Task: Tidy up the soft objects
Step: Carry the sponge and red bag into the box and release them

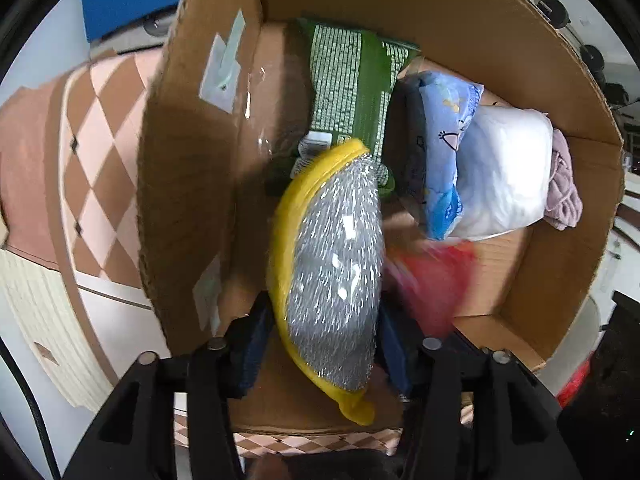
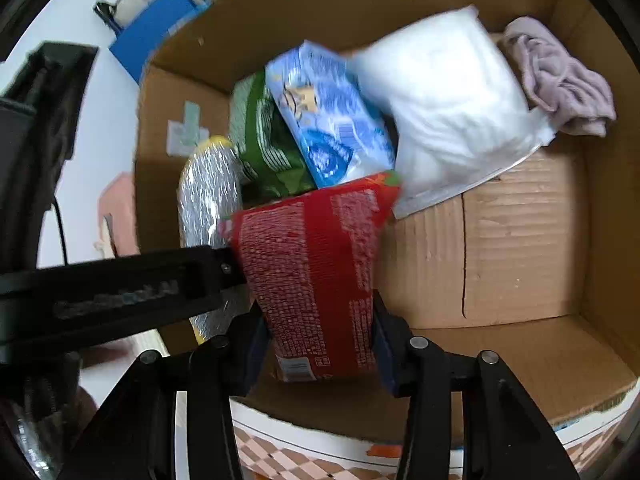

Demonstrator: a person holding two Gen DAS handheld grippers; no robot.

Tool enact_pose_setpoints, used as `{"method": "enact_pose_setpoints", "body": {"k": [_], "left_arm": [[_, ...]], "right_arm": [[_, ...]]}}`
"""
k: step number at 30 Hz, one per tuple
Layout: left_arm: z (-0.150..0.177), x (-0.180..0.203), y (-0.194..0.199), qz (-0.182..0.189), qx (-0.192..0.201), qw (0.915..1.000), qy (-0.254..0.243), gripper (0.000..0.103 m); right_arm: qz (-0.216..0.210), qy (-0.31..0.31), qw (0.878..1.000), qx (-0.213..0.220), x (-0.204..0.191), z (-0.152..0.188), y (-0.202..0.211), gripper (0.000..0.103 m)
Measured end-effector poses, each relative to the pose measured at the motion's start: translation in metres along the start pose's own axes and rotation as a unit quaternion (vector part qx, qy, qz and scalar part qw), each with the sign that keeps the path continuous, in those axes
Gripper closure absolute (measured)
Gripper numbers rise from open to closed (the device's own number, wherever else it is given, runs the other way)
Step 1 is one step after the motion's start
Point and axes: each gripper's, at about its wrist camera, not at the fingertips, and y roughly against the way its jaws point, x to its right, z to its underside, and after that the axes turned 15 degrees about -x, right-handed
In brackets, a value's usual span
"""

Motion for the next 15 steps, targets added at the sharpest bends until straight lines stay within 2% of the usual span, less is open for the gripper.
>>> {"method": "enact_pose_setpoints", "body": {"k": [2,3,4,7,9,15], "left_arm": [[0.003,-0.001,0.003,-0.014,0.011,0.9998,-0.002,0.031],[0.004,-0.002,0.005,-0.021,0.017,0.9996,-0.003,0.03],[0.006,-0.003,0.008,-0.032,0.02,0.9993,-0.005,0.03],[0.012,-0.004,0.011,-0.037,0.027,0.9989,-0.008,0.03],[0.018,-0.004,0.015,-0.041,0.035,0.9986,-0.007,0.03],[0.053,0.003,0.025,-0.053,0.075,0.9957,-0.016,0.029]], "right_arm": [[0.014,0.011,1.0,-0.01,-0.004,-0.003,-0.004,0.033],[0.021,0.017,1.0,-0.012,-0.006,-0.004,-0.005,0.011],[0.031,0.025,0.999,-0.008,-0.01,-0.003,-0.004,0.007],[0.059,0.037,0.998,0.002,-0.018,-0.001,0.001,0.007],[0.057,0.035,0.998,0.005,-0.019,0.001,0.006,0.007],[0.091,0.025,0.995,0.03,-0.018,0.013,0.028,0.007]]}}
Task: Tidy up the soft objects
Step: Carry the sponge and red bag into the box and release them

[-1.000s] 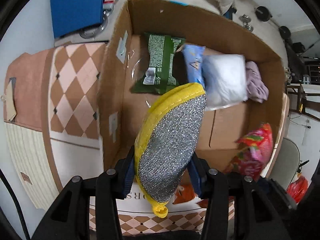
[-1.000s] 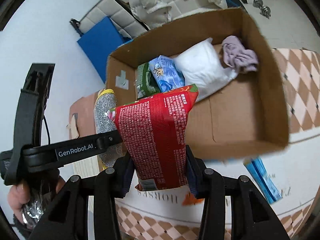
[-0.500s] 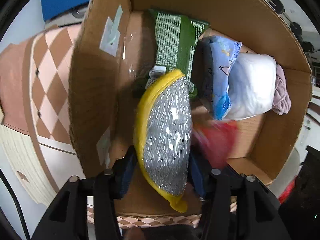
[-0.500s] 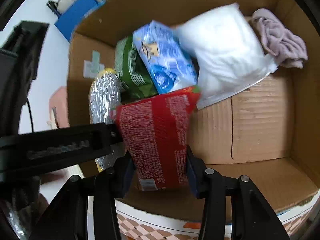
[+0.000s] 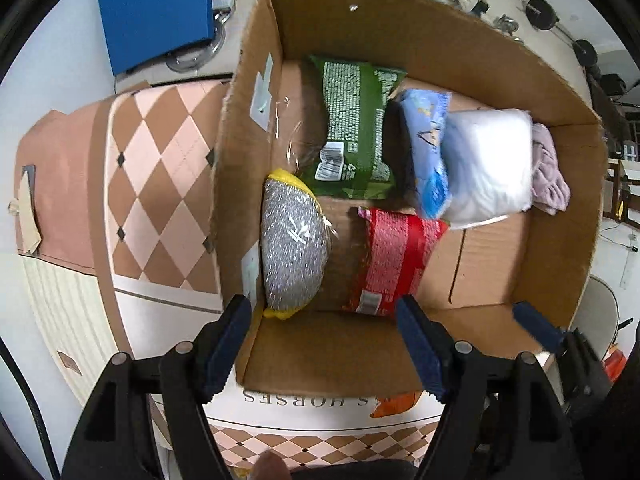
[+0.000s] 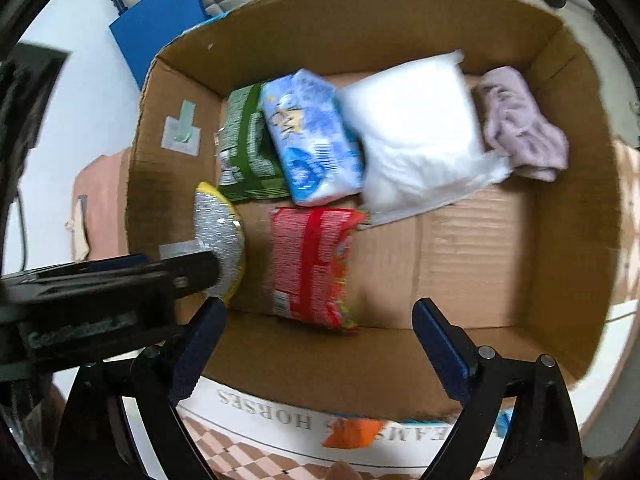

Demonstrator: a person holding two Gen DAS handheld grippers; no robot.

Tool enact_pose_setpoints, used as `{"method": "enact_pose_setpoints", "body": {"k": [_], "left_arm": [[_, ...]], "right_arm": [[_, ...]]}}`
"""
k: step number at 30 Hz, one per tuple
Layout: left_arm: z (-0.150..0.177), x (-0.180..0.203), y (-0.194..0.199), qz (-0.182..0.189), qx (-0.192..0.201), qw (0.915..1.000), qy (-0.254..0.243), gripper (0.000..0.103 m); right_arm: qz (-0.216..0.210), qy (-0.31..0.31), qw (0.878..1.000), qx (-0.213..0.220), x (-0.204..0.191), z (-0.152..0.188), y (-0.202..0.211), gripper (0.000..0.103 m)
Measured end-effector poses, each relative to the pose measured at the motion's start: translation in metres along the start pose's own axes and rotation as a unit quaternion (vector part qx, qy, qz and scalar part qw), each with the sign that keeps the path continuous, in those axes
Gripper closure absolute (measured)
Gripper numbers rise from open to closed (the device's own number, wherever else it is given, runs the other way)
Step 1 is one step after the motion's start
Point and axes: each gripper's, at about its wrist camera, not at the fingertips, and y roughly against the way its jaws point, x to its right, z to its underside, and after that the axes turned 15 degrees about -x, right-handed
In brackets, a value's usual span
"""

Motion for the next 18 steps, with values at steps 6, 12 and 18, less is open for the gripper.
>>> {"method": "enact_pose_setpoints", "body": {"k": [6,12,18], "left_arm": [[0.04,0.008,0.016,-0.026,0.063,0.9976,-0.013,0.004],[0.078,0.015,0.032,-0.029,0.119,0.9923,-0.018,0.004],[0.128,0.019,0.055,-0.026,0.182,0.9827,-0.019,0.004]], "right_arm": [[0.067,-0.007,0.996,0.063,0.014,0.031,0.027,0.0],[0.11,0.008,0.989,0.102,0.017,0.064,0.055,0.0],[0.121,0.024,0.981,0.147,0.011,0.107,0.086,0.0]]}}
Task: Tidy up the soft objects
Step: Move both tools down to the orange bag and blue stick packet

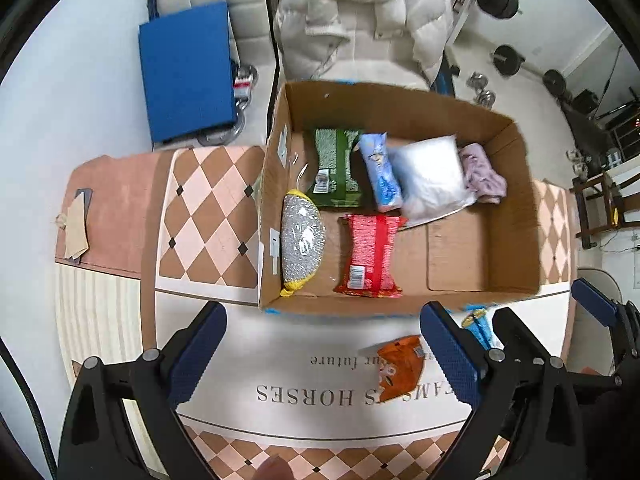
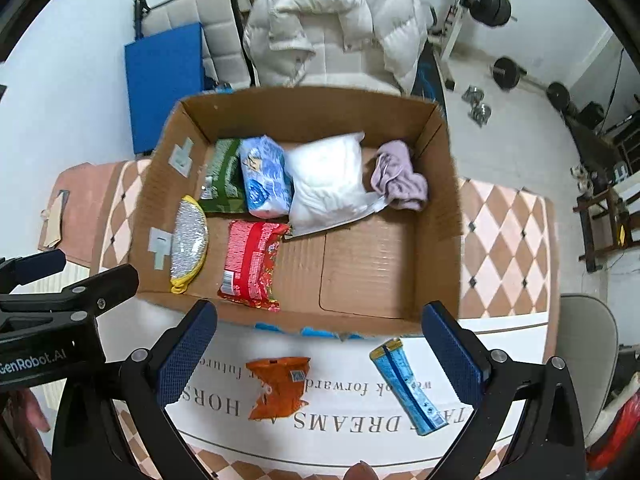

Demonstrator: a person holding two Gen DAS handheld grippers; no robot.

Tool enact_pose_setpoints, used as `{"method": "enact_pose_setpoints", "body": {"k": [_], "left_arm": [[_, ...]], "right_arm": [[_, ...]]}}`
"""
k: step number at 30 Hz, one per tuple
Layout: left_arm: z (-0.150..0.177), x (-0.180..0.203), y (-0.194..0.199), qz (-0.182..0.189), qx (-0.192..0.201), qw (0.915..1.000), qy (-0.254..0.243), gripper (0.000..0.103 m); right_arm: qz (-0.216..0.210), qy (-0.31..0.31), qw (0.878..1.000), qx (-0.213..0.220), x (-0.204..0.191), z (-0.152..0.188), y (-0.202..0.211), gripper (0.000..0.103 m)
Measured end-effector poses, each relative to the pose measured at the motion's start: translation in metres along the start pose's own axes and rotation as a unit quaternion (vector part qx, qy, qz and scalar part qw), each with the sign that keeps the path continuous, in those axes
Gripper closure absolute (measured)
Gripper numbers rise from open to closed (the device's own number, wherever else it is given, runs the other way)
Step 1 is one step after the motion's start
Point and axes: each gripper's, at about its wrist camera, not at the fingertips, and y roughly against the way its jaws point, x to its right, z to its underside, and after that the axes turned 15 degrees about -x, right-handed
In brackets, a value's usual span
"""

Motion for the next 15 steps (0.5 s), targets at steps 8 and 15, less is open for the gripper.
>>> {"method": "enact_pose_setpoints", "body": {"k": [8,15], "left_arm": [[0.043,0.012,0.032,-0.004,0.055,0.9984,-0.01,0.004],[0.062,0.014,0.04,-0.014,0.083,0.9964,0.013,0.004]], "right_arm": [[0.01,0.006,0.999,0.035,0.006,0.042,0.041,0.0],[-0.003,0.005,0.999,0.034,0.019,0.063,0.045,0.0]]}}
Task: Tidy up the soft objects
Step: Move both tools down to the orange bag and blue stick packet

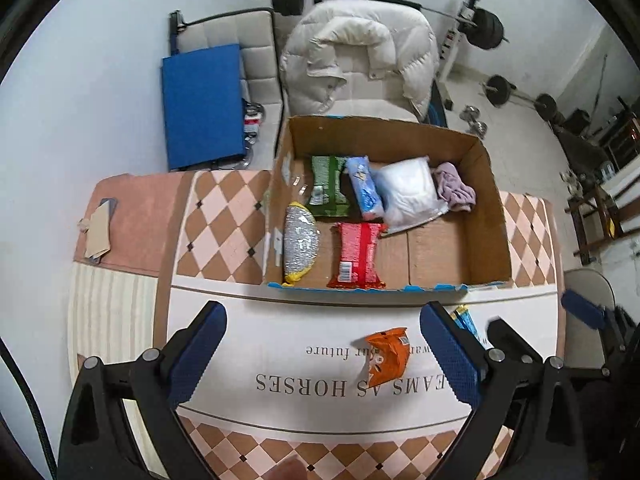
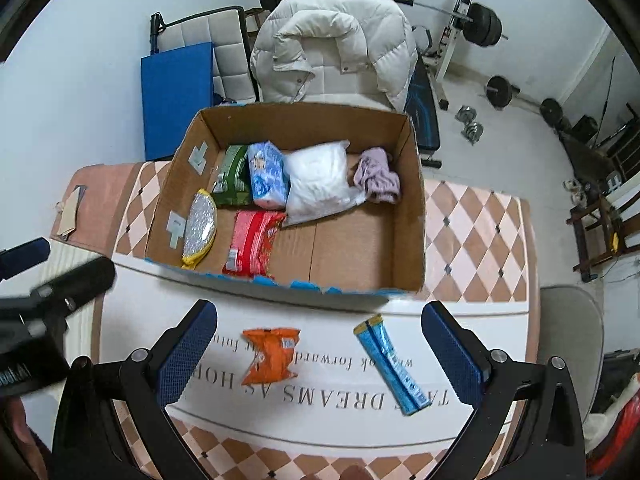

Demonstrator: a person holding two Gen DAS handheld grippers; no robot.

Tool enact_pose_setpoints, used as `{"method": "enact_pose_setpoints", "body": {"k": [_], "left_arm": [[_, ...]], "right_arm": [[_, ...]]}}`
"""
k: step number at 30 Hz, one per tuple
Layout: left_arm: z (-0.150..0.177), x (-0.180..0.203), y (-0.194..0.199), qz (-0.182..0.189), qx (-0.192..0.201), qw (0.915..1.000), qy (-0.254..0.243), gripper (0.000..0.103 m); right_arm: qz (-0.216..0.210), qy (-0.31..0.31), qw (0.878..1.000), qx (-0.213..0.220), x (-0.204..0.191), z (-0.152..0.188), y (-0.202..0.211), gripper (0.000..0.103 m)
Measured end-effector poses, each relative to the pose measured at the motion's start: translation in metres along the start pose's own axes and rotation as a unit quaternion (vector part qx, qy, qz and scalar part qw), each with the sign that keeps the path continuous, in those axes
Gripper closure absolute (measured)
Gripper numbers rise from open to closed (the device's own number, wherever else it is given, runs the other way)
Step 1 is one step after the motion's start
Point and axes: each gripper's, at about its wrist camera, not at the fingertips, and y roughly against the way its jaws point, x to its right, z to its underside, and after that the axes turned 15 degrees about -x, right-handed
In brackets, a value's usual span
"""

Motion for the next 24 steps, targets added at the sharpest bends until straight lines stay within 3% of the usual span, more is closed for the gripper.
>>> {"method": "enact_pose_setpoints", "body": {"k": [3,8,11,16,24], "left_arm": [[0.011,0.0,-0.014,-0.01,-0.005,0.9999,0.012,0.004],[0.026,0.019,-0.087,0.015,-0.093,0.9955,-0.007,0.004],[0.031,0.043,-0.131,0.009,-0.135,0.9902,-0.035,0.01],[0.036,0.078,-0.198,0.014,-0.209,0.9757,-0.065,0.011],[0.039,0.102,-0.255,-0.001,-0.254,0.9646,-0.071,0.011]], "right_arm": [[0.004,0.001,1.0,-0.012,0.015,0.014,-0.011,0.0],[0.041,-0.016,0.997,-0.067,0.056,0.041,-0.061,0.0],[0.054,-0.03,0.992,-0.108,0.081,0.053,-0.099,0.0],[0.054,-0.038,0.986,-0.151,0.107,0.064,-0.154,0.0],[0.065,-0.036,0.978,-0.195,0.117,0.062,-0.218,0.002]]}}
